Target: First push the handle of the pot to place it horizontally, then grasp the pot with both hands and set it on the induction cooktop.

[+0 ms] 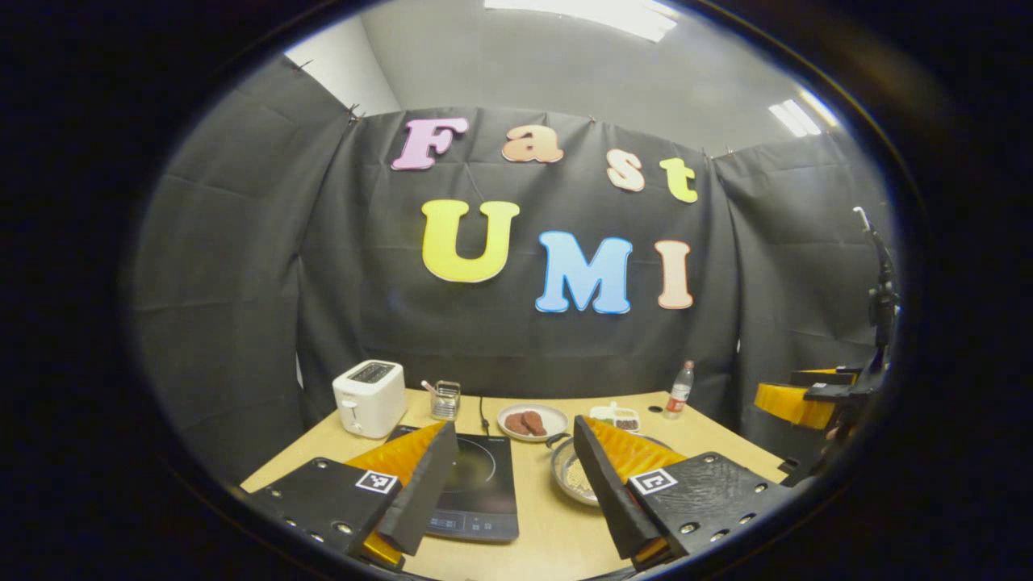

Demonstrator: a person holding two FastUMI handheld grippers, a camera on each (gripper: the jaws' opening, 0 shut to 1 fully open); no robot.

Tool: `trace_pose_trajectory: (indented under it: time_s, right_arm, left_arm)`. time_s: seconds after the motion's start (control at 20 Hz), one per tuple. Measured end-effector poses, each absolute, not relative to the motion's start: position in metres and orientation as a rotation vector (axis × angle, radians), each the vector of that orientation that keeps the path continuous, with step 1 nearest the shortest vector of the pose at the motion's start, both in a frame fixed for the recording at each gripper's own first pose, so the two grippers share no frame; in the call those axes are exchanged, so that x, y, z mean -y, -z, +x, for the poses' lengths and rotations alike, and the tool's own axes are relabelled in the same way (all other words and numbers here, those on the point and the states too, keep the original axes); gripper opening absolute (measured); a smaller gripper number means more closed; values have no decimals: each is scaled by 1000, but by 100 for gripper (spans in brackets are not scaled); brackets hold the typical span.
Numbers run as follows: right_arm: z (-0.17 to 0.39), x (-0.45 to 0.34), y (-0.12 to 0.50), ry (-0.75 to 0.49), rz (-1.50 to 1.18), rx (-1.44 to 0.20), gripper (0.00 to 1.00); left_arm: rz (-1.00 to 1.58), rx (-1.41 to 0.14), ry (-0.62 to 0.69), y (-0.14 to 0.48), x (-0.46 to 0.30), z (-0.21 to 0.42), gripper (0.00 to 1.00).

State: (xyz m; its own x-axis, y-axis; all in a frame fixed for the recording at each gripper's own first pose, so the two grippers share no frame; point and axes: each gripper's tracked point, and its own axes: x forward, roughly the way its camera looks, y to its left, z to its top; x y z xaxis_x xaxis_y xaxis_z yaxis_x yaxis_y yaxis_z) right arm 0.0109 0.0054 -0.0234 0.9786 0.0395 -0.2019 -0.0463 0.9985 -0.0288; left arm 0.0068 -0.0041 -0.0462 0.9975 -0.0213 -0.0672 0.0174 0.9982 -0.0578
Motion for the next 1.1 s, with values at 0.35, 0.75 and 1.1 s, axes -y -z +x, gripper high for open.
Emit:
trace_pose_trajectory:
  time_s: [0.35, 0.75, 1.1]
  right_arm:
    - [30, -16, 71, -108, -96, -373, 96]
    - [56, -34, 104, -212, -94, -531, 38]
    - [64, -58, 151, -414, -38, -720, 2]
  left_arm:
    - [-41, -99, 3, 59, -5, 2, 88]
    - [-13, -148, -86, 63, -27, -6, 86]
    - [-49, -198, -184, 74, -30, -9, 90]
